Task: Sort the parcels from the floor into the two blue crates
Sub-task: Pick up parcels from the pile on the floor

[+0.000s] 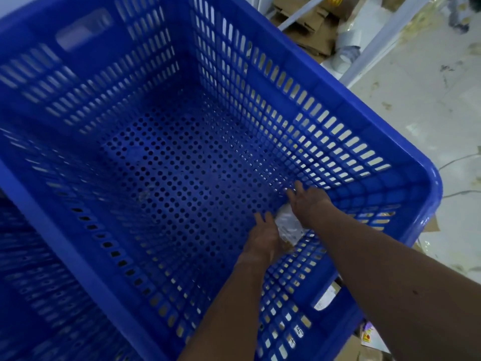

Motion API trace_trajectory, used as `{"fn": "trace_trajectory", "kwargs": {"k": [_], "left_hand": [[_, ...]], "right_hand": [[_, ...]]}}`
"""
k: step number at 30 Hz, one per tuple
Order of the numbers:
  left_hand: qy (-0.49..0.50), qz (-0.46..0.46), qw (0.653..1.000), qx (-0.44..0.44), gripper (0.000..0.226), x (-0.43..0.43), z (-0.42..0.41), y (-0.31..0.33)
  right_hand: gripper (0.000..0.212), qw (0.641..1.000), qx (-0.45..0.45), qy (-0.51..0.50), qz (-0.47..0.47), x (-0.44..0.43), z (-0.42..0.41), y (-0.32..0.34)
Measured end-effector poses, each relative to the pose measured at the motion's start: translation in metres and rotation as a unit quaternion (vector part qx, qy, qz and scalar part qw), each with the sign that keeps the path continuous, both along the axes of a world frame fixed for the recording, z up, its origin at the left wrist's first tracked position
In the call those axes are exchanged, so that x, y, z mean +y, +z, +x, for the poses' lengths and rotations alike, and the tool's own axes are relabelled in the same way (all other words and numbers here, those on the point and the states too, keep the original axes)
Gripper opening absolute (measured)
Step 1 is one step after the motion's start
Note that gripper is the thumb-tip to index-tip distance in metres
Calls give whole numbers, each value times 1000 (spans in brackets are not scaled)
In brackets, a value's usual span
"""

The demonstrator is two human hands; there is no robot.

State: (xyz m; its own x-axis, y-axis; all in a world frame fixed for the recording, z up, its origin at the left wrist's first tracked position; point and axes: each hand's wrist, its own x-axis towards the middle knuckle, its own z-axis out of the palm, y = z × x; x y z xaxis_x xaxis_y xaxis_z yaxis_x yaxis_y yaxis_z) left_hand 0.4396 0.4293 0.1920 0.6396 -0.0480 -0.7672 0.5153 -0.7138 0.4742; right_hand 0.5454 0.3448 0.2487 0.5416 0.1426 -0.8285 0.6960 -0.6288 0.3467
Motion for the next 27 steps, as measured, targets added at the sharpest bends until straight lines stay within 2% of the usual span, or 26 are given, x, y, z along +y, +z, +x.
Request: {"fn": "trace_trajectory", "kwargs": {"k": [2, 4, 6, 9, 11, 13, 15, 17, 23, 27], "left_hand": [[-2, 10, 1000, -26, 83, -2, -6, -7], [9, -3, 999, -43, 70, -3, -8, -7], [15, -27, 999, -39, 65, -1, -5, -3], [21, -47, 998, -36, 61, 3, 0, 5], [8, -30, 999, -21, 61, 10, 1, 14], [-8, -6, 1000, -22, 63, 20, 0, 33], [-28, 22, 999, -30, 65, 30, 0, 61], [-30, 37, 998, -44, 61, 40, -1, 94], [-40, 85, 993, -66, 58, 48, -17, 227], [-73, 107, 986, -103, 50, 43, -48, 313]], "right_hand": [[89, 1000, 5, -17, -13, -1, -3, -1], [81, 999, 1, -33, -11, -1, -4, 1], [76, 998, -9, -60, -1, -2, -3, 4], [85, 994, -24, -111, 1, -3, -1, 13], [88, 990, -10, -140, 12, -4, -4, 28], [76, 989, -1, -140, 38, -5, -10, 52], [58, 987, -5, -131, 87, -7, -18, 84], [49, 981, -10, -134, 138, -8, -28, 118], [50, 940, -55, -189, 278, -24, -72, 237], [43, 915, -73, -226, 325, -63, -104, 301]]}}
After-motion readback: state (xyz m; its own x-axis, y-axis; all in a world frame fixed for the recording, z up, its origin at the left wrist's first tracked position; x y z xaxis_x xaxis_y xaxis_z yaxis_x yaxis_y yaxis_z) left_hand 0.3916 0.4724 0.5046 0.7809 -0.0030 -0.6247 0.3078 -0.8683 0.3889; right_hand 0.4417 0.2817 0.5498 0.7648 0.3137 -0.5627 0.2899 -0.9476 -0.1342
